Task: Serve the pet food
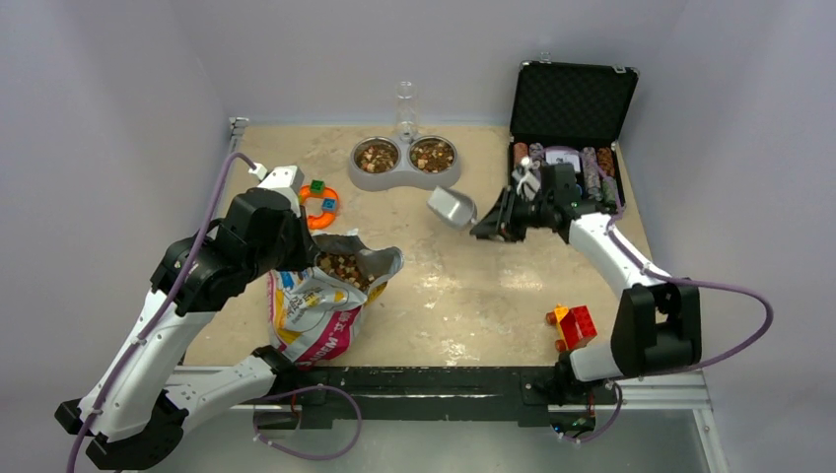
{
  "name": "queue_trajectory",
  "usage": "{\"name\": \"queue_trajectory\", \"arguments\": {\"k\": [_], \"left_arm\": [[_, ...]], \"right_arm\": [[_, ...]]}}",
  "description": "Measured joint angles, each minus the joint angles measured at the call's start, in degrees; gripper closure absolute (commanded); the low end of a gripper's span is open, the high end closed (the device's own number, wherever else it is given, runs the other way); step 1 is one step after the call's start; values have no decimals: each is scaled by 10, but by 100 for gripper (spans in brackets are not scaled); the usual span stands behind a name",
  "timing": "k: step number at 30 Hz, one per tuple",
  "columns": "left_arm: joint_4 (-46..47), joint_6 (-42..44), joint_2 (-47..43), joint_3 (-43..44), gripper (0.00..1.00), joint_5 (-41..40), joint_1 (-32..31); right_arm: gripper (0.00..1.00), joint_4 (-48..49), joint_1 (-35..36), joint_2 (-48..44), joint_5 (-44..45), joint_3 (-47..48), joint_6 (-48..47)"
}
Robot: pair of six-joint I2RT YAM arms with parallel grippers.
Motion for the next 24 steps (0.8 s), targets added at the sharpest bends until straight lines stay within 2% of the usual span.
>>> {"name": "queue_trajectory", "arguments": {"k": [6, 10, 14, 18, 24], "left_arm": [[0, -17, -1, 0, 100, 1, 0], [0, -28, -4, -2, 100, 5, 0], [1, -34, -15, -8, 100, 7, 0], [-2, -40, -31, -10, 100, 7, 0], [-3, -43, -47, -17, 100, 7, 0]], "right_arm": [[100, 32, -15, -89, -51, -245, 7], [100, 70, -45, -148, -63, -315, 7], [99, 96, -75, -167, -65, -364, 1], [86, 79, -102, -174, -54, -388, -13], [58, 30, -110, -180, -21, -362, -49]]}}
